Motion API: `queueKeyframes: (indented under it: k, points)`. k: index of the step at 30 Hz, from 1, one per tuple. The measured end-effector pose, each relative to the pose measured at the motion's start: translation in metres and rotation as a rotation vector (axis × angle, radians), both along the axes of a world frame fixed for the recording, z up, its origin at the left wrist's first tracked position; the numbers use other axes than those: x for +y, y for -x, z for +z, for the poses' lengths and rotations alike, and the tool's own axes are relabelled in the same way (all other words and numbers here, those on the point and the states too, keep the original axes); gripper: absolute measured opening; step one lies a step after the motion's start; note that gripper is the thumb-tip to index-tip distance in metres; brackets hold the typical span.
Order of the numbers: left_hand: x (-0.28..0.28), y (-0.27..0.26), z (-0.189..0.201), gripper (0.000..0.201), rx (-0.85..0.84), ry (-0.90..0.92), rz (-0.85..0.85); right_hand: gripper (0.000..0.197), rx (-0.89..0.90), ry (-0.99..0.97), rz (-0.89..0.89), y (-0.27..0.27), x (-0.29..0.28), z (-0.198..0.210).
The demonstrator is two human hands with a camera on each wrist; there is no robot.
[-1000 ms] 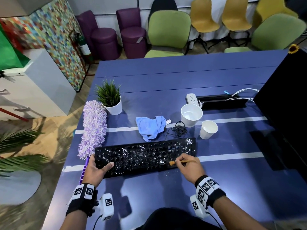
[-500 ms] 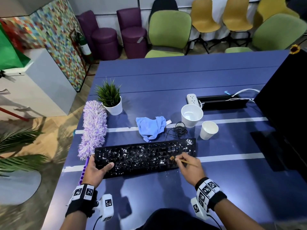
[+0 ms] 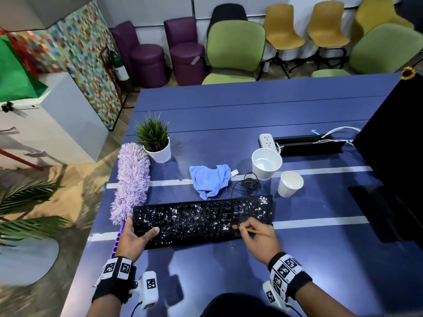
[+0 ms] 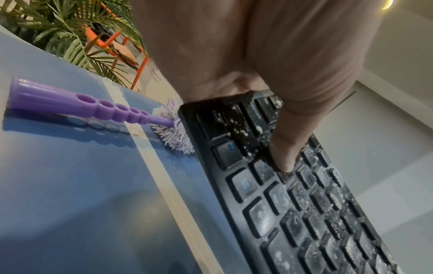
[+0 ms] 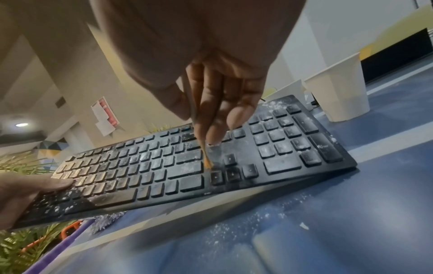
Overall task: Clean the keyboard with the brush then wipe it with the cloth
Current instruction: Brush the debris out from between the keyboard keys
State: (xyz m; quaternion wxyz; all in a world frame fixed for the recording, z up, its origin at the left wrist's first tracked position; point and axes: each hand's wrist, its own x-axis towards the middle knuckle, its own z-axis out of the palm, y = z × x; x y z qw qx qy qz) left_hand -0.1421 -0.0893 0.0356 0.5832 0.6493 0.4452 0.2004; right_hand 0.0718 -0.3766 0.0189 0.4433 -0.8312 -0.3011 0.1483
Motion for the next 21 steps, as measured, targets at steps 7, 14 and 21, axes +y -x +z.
queueKeyframes:
  k: [7, 14, 21]
  points:
    - [0.0, -0.001, -0.002, 0.05, -0.005, -0.005, 0.0, 0.017, 0.037, 0.11, -0.087, -0.002, 0.003, -0.007]
    - [0.004, 0.0, -0.006, 0.052, 0.019, -0.014, -0.003, 0.016, 0.062, 0.227, -0.009, -0.001, 0.005, 0.004]
    - [0.002, 0.001, -0.005, 0.052, 0.017, -0.015, -0.001, 0.017, 0.035, -0.034, -0.179, -0.016, 0.006, 0.021]
